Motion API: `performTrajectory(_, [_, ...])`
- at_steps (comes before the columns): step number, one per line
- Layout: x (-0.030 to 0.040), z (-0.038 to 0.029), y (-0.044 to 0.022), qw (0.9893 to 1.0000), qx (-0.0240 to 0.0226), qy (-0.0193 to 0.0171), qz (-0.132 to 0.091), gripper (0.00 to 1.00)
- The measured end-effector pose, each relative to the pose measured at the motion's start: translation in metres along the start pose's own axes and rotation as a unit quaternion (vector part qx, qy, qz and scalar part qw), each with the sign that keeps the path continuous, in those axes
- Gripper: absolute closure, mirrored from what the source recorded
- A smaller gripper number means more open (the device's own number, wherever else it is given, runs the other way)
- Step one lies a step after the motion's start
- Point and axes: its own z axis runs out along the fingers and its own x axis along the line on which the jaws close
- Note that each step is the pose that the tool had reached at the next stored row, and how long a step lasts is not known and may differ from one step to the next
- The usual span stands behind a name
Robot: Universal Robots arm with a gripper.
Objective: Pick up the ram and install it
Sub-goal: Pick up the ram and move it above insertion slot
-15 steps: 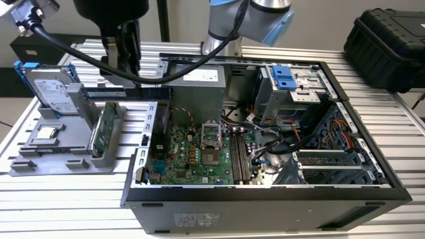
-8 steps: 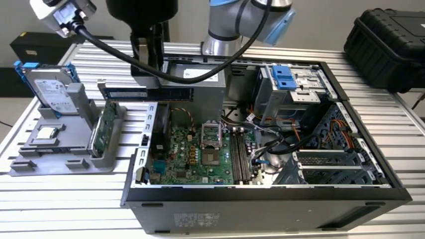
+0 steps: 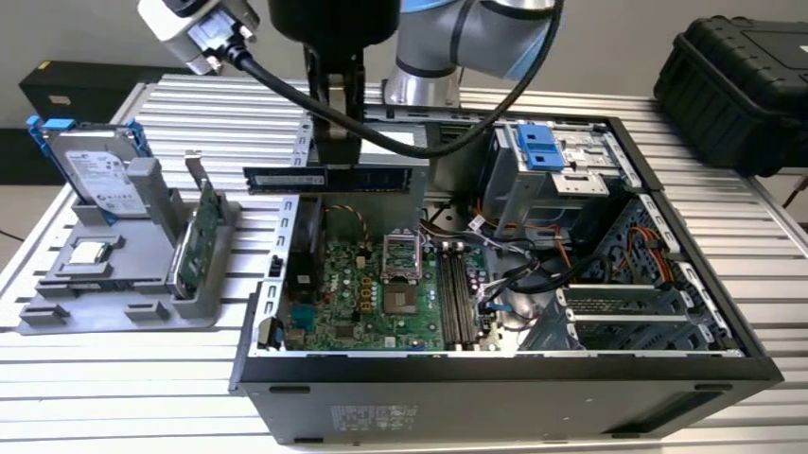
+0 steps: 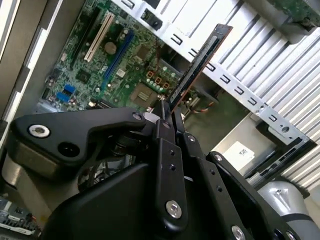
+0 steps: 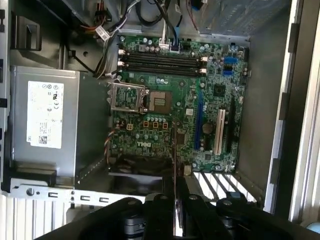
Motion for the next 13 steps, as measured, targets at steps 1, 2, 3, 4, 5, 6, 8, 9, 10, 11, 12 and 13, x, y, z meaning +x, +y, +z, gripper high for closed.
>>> performTrajectory(1, [-0.0003, -0.0001, 0.0045, 1.0000, 0.0000, 0.0000, 0.000, 1.00])
performTrajectory(2, [-0.0006, -0.0001, 0.0090, 1.0000, 0.0000, 0.0000, 0.000, 1.00])
performTrajectory(3, [-0.0008, -0.0002, 0.0136, 1.0000, 0.0001, 0.0000, 0.000, 1.00])
performTrajectory(4, [-0.0011, -0.0002, 0.0181, 1.0000, 0.0001, 0.0000, 0.000, 1.00])
performTrajectory(5, [-0.0014, -0.0003, 0.0226, 1.0000, 0.0001, 0.0000, 0.000, 1.00])
performTrajectory(6, [-0.0017, -0.0004, 0.0272, 1.0000, 0.0001, 0.0000, 0.000, 1.00])
performTrajectory(8, [-0.0022, -0.0005, 0.0363, 1.0000, 0.0002, 0.0000, 0.000, 1.00])
performTrajectory(9, [-0.0025, -0.0005, 0.0408, 1.0000, 0.0001, 0.0000, 0.000, 1.00])
performTrajectory(10, [-0.0028, -0.0006, 0.0453, 1.0000, 0.0002, 0.0000, 0.000, 1.00])
performTrajectory(11, [-0.0031, -0.0007, 0.0496, 1.0000, 0.0002, 0.0000, 0.000, 1.00])
performTrajectory(12, [-0.0034, -0.0007, 0.0542, 1.0000, 0.0002, 0.0000, 0.000, 1.00])
performTrajectory(13, [-0.0037, -0.0008, 0.0589, 1.0000, 0.0002, 0.0000, 0.000, 1.00])
